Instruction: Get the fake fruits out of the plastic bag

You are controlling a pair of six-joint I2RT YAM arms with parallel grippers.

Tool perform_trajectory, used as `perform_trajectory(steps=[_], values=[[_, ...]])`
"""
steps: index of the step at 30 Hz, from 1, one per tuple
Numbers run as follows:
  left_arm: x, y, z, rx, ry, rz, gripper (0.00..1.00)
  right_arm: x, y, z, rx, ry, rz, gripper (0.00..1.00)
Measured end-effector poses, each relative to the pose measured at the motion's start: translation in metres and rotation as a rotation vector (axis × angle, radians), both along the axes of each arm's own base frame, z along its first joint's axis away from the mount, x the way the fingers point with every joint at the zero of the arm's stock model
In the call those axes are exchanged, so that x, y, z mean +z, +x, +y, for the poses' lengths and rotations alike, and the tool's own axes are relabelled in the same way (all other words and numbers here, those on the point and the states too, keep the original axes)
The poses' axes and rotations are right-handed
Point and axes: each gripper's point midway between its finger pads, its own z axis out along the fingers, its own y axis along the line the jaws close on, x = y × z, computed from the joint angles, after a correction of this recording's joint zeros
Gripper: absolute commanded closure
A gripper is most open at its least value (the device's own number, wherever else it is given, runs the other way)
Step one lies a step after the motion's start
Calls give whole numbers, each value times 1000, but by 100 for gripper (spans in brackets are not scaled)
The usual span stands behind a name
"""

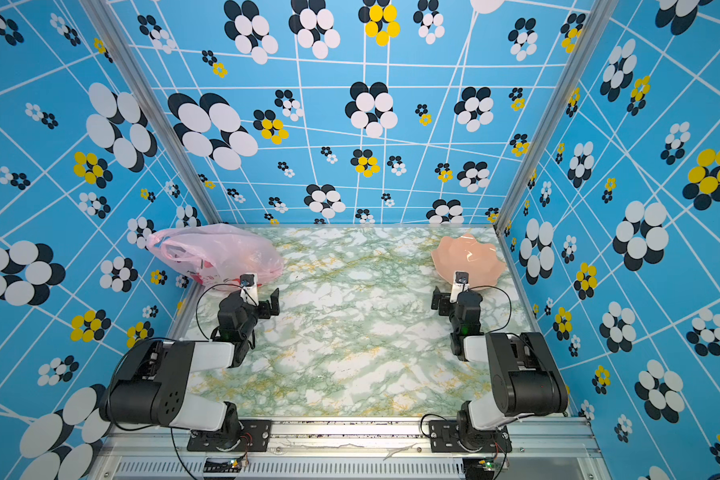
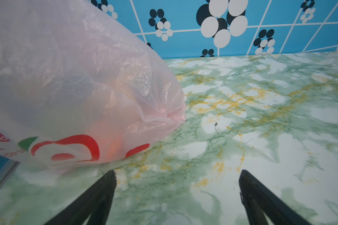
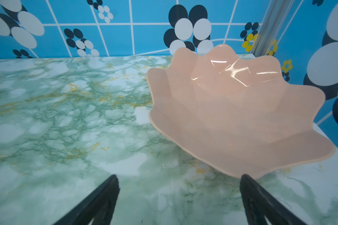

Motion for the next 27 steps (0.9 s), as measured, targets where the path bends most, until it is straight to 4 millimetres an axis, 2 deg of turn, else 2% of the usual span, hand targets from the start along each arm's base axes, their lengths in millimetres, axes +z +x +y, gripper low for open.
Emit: perform_trajectory(steps=[4,9,13,15,18,20,23,25,27], values=[[38,-15,-21,-51,39,-88,1,25,-13,6,27,-1,-64,1],[95,-35,-40,-94,37,-176,1,74,-29,11,46,46,-170,1],[144,-47,-42,-64,-42,-205,1,110,-41,19,62,183,-219,1],[163,-53,-35,-7,-125,-193,1,124,-44,16,12,298,-186,1],[178,-58,-16,118,-240,-114,1,150,-46,14,-45,422,-136,1],[186,-62,-6,177,-284,-51,1,158,-51,18,-42,489,-119,1],[188,-65,12,270,-343,36,1,144,-65,24,-45,573,-48,1],[181,-66,27,327,-381,90,1,135,-73,29,-36,600,-8,1],[166,-66,46,393,-427,152,1,131,-79,32,-30,618,19,1]])
